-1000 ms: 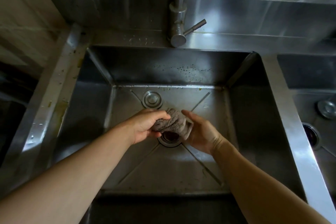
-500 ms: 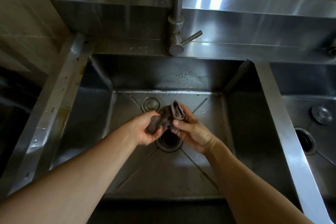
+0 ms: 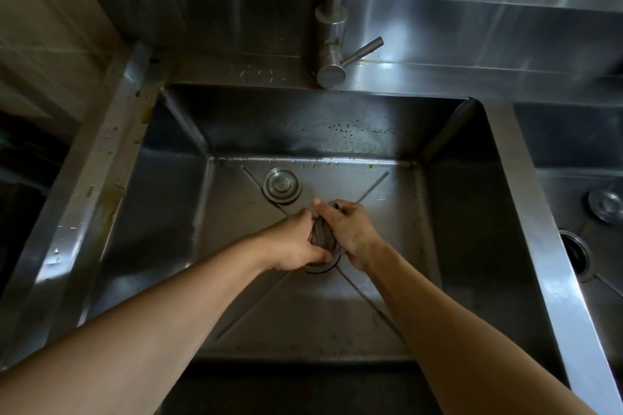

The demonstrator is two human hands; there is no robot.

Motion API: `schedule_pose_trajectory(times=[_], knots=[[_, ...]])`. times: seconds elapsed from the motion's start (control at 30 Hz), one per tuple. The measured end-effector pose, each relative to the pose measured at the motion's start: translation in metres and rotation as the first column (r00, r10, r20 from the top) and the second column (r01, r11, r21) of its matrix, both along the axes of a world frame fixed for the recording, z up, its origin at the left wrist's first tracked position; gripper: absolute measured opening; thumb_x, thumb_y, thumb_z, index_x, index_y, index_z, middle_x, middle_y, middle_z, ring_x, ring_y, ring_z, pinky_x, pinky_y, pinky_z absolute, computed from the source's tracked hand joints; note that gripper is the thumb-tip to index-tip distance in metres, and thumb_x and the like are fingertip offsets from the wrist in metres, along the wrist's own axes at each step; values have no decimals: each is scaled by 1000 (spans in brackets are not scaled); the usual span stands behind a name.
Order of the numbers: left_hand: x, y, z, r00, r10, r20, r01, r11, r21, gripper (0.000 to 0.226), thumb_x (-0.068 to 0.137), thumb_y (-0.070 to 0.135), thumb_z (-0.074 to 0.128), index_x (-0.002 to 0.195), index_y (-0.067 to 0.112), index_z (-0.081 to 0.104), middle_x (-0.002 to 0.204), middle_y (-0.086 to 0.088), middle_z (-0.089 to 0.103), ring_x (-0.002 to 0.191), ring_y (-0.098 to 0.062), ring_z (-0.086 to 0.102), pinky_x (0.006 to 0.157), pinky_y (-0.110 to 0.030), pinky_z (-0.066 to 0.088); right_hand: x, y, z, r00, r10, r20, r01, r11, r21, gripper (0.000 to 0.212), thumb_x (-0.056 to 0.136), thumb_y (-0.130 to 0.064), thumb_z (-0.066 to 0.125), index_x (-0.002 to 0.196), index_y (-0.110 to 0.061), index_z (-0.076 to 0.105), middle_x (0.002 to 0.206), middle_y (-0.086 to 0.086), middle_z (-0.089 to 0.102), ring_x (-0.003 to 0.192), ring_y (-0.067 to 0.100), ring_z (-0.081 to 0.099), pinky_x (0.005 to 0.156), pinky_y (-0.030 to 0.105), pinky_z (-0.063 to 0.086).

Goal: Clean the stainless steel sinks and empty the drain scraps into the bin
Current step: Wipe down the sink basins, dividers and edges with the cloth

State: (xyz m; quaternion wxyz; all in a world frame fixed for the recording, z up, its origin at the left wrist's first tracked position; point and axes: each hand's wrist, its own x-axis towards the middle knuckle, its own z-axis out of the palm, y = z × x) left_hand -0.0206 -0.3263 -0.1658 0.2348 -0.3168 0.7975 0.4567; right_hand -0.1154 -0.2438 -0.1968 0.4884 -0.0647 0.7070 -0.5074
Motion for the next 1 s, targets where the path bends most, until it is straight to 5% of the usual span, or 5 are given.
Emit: schedule_pose_trajectory(times=[0.2, 0.33, 0.47, 0.6, 1.0], knots=[[6, -2, -25, 961, 271, -63, -252, 944, 213, 61, 81, 15, 72, 130, 9, 35, 109, -5, 58, 105, -19, 56, 95, -40, 48, 2, 0, -3, 996, 83, -25, -83, 996, -26, 46, 95, -38, 52, 104, 7, 59, 91, 18, 66, 83, 25, 63, 79, 41, 53], [7, -5, -31, 878, 478, 21, -425, 758, 494, 46, 83, 8, 71, 118, 0, 43, 101, -14, 65, 87, -18, 64, 60, -26, 51, 3, 1, -6, 989, 117, -94, -118, 993, -3, 39, 96, -45, 47, 87, -8, 56, 82, 9, 63, 81, 22, 62, 80, 40, 52], [2, -9, -23, 910, 410, 62, -372, 740, 561, 40, 82, 7, 71, 116, -2, 52, 108, -20, 67, 95, -22, 66, 74, -27, 53, -5, -2, 1, 944, 132, -302, -123, 991, 49, 36, 95, -41, 52, 68, -17, 46, 62, -3, 49, 56, 9, 47, 53, 19, 40], [-7, -12, -5, 999, -21, 31, 18, 994, 111, 33, 82, 25, 72, 104, 15, 49, 97, -6, 61, 82, -16, 57, 71, -29, 47, -9, -6, 0, 905, 215, -368, -168, 973, 156, 40, 95, -39, 53, 61, -18, 45, 58, -4, 47, 52, 7, 44, 46, 13, 34], [0, 11, -74, 954, -289, 74, 287, 818, -498, 56, 90, 2, 46, 140, 5, 22, 113, -14, 62, 99, -33, 62, 73, -36, 45, -4, -28, -95, 992, 123, 0, -112, 904, 412, 43, 81, -45, 55, 97, -8, 70, 97, 18, 69, 90, 34, 66, 87, 48, 54]])
